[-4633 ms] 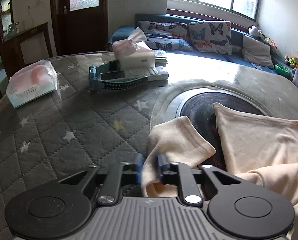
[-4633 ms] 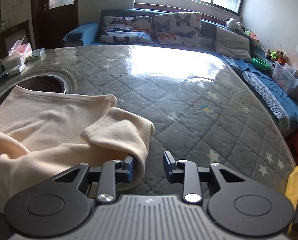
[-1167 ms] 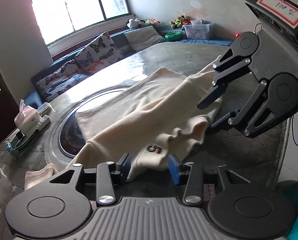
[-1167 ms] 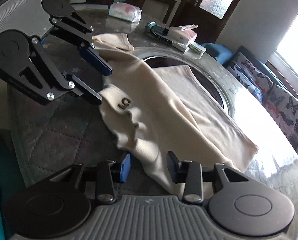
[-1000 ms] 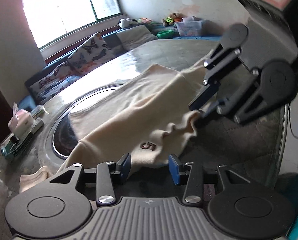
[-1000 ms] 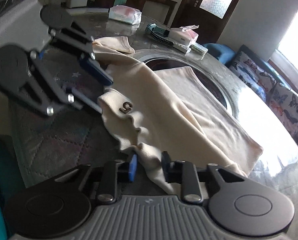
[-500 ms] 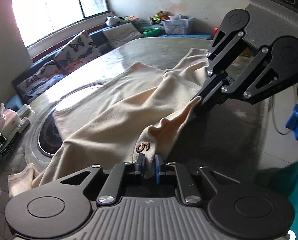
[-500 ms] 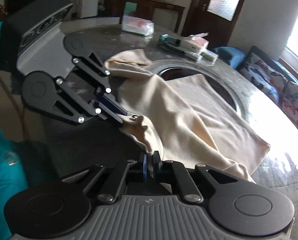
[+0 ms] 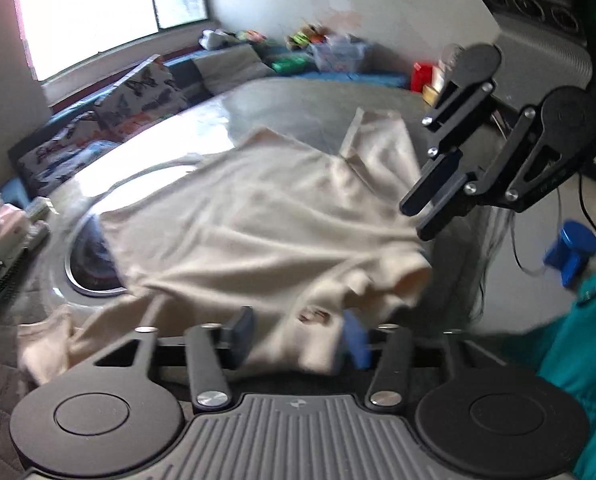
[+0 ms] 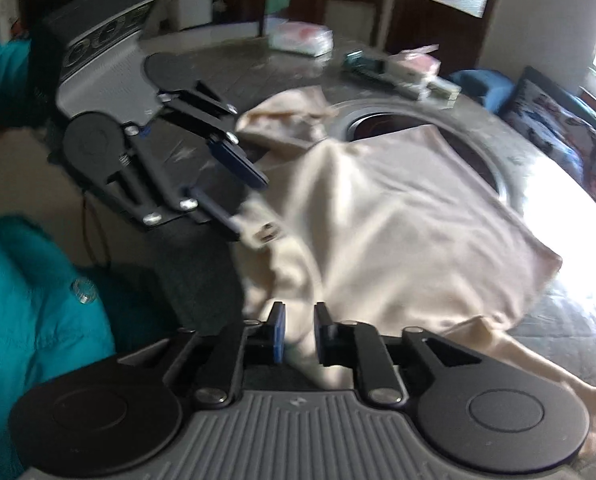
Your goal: Fold clothes
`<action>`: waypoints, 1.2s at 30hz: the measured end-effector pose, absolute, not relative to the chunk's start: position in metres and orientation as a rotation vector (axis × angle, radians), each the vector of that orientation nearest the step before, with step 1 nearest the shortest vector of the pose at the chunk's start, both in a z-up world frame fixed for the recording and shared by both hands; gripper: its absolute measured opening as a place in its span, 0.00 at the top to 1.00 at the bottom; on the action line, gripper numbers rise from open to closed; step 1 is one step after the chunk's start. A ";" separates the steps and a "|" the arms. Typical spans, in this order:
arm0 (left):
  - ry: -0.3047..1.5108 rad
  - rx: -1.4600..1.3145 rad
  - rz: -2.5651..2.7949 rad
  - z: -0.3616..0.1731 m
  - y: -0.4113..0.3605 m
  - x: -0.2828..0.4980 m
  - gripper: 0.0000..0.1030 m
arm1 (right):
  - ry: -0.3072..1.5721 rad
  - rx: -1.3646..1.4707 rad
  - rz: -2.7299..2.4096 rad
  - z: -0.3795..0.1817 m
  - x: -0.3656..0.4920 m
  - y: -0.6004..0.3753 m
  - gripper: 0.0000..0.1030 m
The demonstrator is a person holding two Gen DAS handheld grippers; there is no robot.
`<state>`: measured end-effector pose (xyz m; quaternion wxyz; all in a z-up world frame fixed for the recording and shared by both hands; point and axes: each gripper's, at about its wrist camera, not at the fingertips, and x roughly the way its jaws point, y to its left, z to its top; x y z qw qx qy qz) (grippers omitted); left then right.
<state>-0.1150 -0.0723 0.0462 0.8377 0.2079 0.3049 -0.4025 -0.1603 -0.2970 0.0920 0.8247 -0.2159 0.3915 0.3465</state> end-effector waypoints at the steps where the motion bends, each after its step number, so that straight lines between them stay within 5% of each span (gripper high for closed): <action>1: 0.644 0.423 -0.837 0.049 -0.071 -0.111 0.39 | 0.827 -0.454 0.716 0.094 -0.156 -0.300 0.76; 3: 0.642 0.385 -0.803 0.052 -0.069 -0.101 0.22 | 0.816 -0.443 0.665 0.097 -0.146 -0.305 0.69; 12: 0.662 0.202 -0.669 0.053 -0.070 -0.055 0.00 | 0.845 -0.284 0.404 0.082 -0.069 -0.335 0.69; 36: 0.739 0.113 -0.356 0.044 -0.093 0.112 0.01 | 0.922 -0.029 0.124 0.042 0.088 -0.408 0.71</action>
